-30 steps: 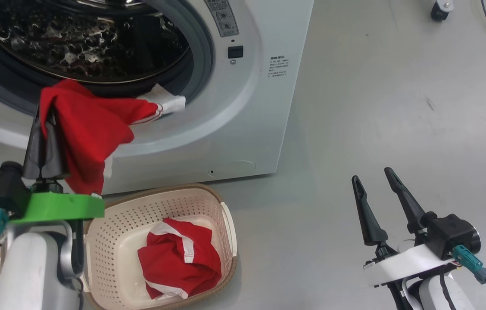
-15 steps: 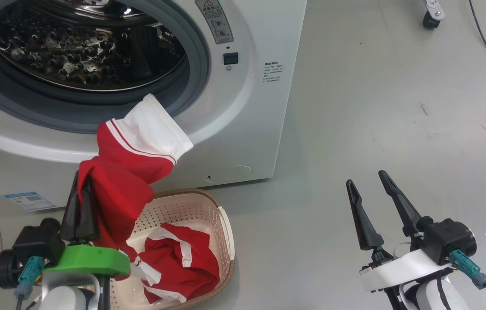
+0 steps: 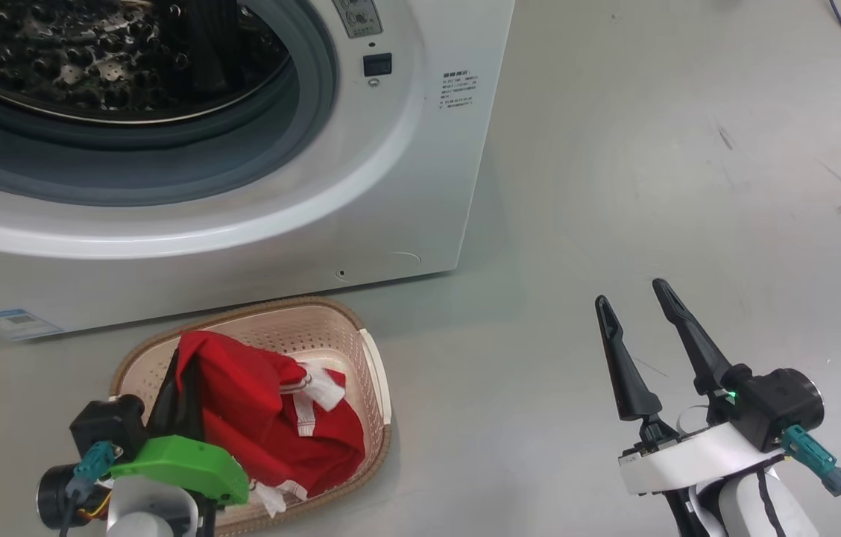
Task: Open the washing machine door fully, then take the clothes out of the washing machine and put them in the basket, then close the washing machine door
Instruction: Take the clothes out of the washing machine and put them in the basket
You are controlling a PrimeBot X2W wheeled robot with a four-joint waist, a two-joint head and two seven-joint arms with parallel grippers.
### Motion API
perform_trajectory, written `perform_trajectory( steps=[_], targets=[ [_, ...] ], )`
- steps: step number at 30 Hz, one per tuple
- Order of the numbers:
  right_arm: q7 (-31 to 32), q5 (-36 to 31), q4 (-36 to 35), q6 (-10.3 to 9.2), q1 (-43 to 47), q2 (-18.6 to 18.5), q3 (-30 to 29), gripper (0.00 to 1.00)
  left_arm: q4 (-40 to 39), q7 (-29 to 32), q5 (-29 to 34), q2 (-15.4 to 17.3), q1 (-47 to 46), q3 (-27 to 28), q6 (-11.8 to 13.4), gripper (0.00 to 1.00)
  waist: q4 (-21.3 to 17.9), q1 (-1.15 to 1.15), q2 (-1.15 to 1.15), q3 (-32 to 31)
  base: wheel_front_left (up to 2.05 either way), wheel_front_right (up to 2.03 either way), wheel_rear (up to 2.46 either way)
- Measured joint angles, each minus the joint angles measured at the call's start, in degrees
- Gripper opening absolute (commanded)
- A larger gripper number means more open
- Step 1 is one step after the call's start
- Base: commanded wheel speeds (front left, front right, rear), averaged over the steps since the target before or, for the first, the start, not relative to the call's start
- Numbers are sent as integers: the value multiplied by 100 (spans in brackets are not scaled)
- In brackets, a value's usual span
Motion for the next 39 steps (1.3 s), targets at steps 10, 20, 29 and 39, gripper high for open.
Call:
perform_trajectory(
  steps=[10, 20, 29, 39],
  targets=[
    [0, 138, -208, 0, -259, 0, 10, 100, 569, 222, -4, 9, -922, -87, -85, 0, -187, 0, 0, 623, 0, 0, 0],
    [0, 234, -374, 0, -622, -1, 27, 100, 1380, 410, 26, 42, -1640, 89, -65, 0, -403, 0, 0, 1385, 0, 0, 0],
    [0, 354, -482, 0, -1100, -2, 30, 100, 2459, 883, 18, 83, -2190, 98, -33, 0, -582, 1, 0, 2158, 0, 0, 0],
    [0, 354, -393, 0, -1268, -1, 4, 100, 3419, 1190, -183, 70, -2497, 192, -33, 0, -691, 1, 0, 2525, 0, 0, 0]
  ],
)
